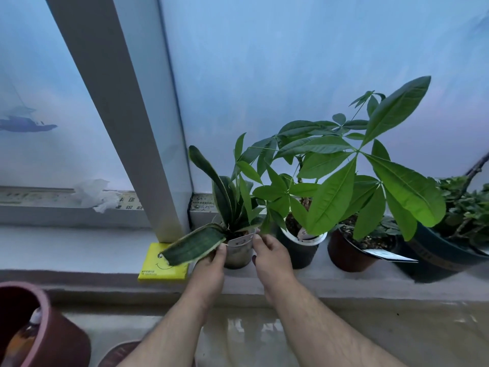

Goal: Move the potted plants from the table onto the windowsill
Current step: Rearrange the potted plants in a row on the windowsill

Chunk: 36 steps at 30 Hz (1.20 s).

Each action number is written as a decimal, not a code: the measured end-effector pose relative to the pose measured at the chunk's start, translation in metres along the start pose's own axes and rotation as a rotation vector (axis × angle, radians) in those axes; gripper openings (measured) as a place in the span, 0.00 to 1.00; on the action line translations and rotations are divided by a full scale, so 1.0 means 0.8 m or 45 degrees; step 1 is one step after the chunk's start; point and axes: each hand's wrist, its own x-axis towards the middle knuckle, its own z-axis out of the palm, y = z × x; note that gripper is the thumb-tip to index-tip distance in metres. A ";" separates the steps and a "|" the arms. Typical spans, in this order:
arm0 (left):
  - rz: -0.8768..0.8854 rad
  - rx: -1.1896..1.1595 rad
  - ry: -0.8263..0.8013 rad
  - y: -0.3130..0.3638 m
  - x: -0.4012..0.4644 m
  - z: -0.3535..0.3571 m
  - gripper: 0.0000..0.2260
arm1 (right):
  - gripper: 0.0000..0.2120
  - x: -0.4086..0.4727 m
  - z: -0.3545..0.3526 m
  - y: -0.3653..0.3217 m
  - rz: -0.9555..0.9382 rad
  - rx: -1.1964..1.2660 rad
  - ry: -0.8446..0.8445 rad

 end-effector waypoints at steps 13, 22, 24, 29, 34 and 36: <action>0.129 -0.161 0.062 0.003 0.017 0.012 0.28 | 0.11 -0.010 0.002 -0.012 -0.078 -0.029 0.067; -0.113 -0.158 0.115 0.046 -0.063 0.000 0.08 | 0.03 -0.054 -0.020 -0.014 -0.256 -0.604 0.104; -0.077 -0.181 0.178 0.063 -0.077 -0.011 0.05 | 0.04 -0.067 -0.024 -0.018 -0.511 -0.901 0.110; 0.300 0.242 0.331 0.091 -0.085 -0.028 0.07 | 0.14 -0.055 -0.007 -0.058 -0.820 -1.394 -0.060; 0.332 0.552 0.199 0.094 -0.079 -0.038 0.12 | 0.11 -0.033 0.000 -0.069 -0.866 -1.670 -0.064; 0.317 0.616 0.188 0.090 -0.076 -0.040 0.12 | 0.10 -0.026 0.002 -0.069 -0.867 -1.760 -0.024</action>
